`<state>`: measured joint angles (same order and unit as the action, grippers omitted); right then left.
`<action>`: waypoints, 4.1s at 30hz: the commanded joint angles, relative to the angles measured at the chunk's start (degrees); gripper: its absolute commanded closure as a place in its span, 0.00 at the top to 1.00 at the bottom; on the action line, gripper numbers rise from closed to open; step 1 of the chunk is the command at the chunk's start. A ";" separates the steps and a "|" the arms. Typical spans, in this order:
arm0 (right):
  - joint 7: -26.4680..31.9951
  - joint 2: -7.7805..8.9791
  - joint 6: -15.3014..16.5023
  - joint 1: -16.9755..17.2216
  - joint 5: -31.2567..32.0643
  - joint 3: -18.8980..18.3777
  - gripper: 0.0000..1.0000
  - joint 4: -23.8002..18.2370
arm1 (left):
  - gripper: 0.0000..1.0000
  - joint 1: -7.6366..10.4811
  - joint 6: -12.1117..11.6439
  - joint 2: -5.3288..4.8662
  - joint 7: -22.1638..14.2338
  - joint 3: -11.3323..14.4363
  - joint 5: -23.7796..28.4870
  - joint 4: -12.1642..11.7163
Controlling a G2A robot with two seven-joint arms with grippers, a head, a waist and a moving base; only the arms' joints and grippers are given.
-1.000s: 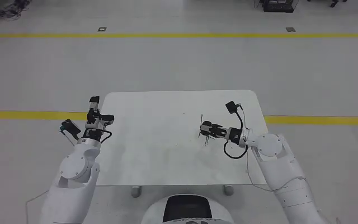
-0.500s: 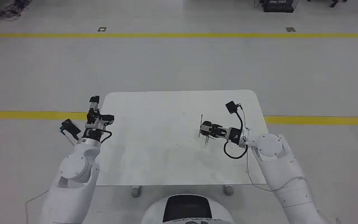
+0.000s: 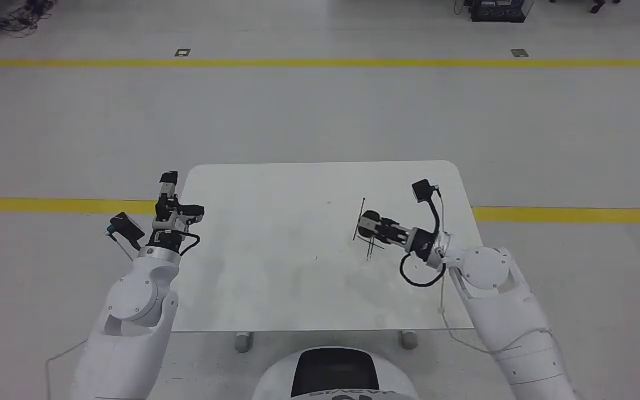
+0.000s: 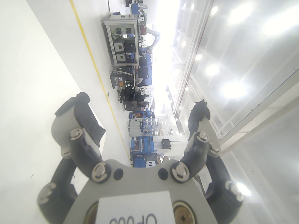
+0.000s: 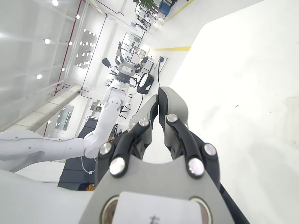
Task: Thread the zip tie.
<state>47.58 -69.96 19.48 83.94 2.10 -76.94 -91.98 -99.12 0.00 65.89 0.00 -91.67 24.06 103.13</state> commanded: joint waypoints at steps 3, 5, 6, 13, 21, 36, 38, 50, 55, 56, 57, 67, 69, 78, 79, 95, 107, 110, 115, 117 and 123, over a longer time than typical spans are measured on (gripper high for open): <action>-1.77 0.01 0.00 0.06 -0.65 1.06 0.00 -0.21 | 1.00 0.00 0.00 0.00 0.00 0.00 0.00 0.00; -1.77 0.01 0.00 0.06 -0.65 1.06 0.00 -0.21 | 1.00 0.00 0.00 0.00 0.00 0.00 0.00 0.00; -1.77 0.01 0.00 0.06 -0.65 1.06 0.00 -0.21 | 1.00 0.00 0.00 0.00 0.00 0.00 0.00 0.00; -1.77 0.01 0.00 0.06 -0.65 1.06 0.00 -0.21 | 1.00 -0.08 -0.22 -0.12 -3.10 -0.13 -0.86 -0.39; -1.77 0.01 0.00 0.06 -0.65 1.06 0.00 -0.21 | 1.00 -0.47 4.58 -1.29 -20.56 1.39 -8.59 0.00; -1.77 0.01 0.00 0.06 -0.65 1.06 0.00 -0.21 | 1.00 0.58 3.59 -1.97 -33.54 4.67 -12.00 -0.36; -1.77 0.01 0.00 0.06 -0.65 1.06 0.00 -0.21 | 1.00 1.38 3.64 -2.15 -37.98 5.58 -11.49 -1.18; -1.77 0.01 0.00 0.06 -0.65 1.06 0.00 -0.21 | 1.00 4.14 1.92 -2.65 -44.95 8.80 -13.65 -2.88; -1.77 0.01 0.00 0.06 -0.65 1.06 0.00 -0.21 | 1.00 4.53 2.12 -2.62 -45.03 9.65 -13.64 -2.97; -1.77 0.01 0.00 0.06 -0.65 1.06 0.00 -0.21 | 1.00 4.89 2.54 -2.59 -45.52 10.42 -13.06 -3.08; -1.77 0.01 0.00 0.06 -0.65 1.06 0.00 -0.21 | 1.00 5.22 3.05 -2.55 -46.32 11.11 -12.08 -3.13; -5.43 -0.54 0.00 -3.01 -2.35 5.18 0.00 3.82 | 1.00 9.12 3.15 -1.97 -44.93 15.48 -4.88 -4.65; -8.16 -0.73 0.00 -3.54 -1.09 6.12 0.00 4.04 | 1.00 9.28 2.70 -1.83 -43.54 16.07 -3.41 -4.93; -13.56 -1.29 0.00 -4.90 1.59 9.26 0.00 5.54 | 1.00 9.49 2.19 -1.71 -42.41 17.18 -2.32 -5.37; -13.56 -1.29 0.00 -4.90 1.59 9.26 0.00 5.54 | 1.00 9.49 2.19 -1.71 -42.41 17.18 -2.32 -5.37; -27.97 -2.14 0.00 -3.34 6.72 13.96 0.00 3.92 | 1.00 8.85 -3.98 -0.56 -31.68 21.46 2.27 -2.57; -30.31 -2.29 -0.90 -3.26 8.72 15.07 0.00 3.53 | 1.00 9.31 -4.27 -0.39 -28.69 22.88 -0.19 -2.41; -31.09 -2.53 -0.67 -3.63 8.94 15.89 0.00 4.10 | 1.00 9.74 -4.21 -0.27 -27.80 23.85 -0.77 -2.36; -30.17 -2.69 -0.60 -4.34 9.15 16.75 0.00 4.80 | 1.00 9.99 -5.38 -0.10 -24.81 24.15 -1.21 -2.39; -30.17 -2.69 -0.60 -4.34 9.15 16.75 0.00 4.80 | 1.00 9.99 -5.38 -0.10 -24.81 24.15 -1.21 -2.39; -30.29 -2.85 0.00 -4.05 7.84 17.22 0.00 4.32 | 1.00 10.22 -5.52 -0.02 -24.57 24.61 -0.95 -2.50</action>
<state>17.15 -72.76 19.30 79.90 10.58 -59.83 -87.64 -89.01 -5.43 65.85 -24.59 -67.25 23.00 100.73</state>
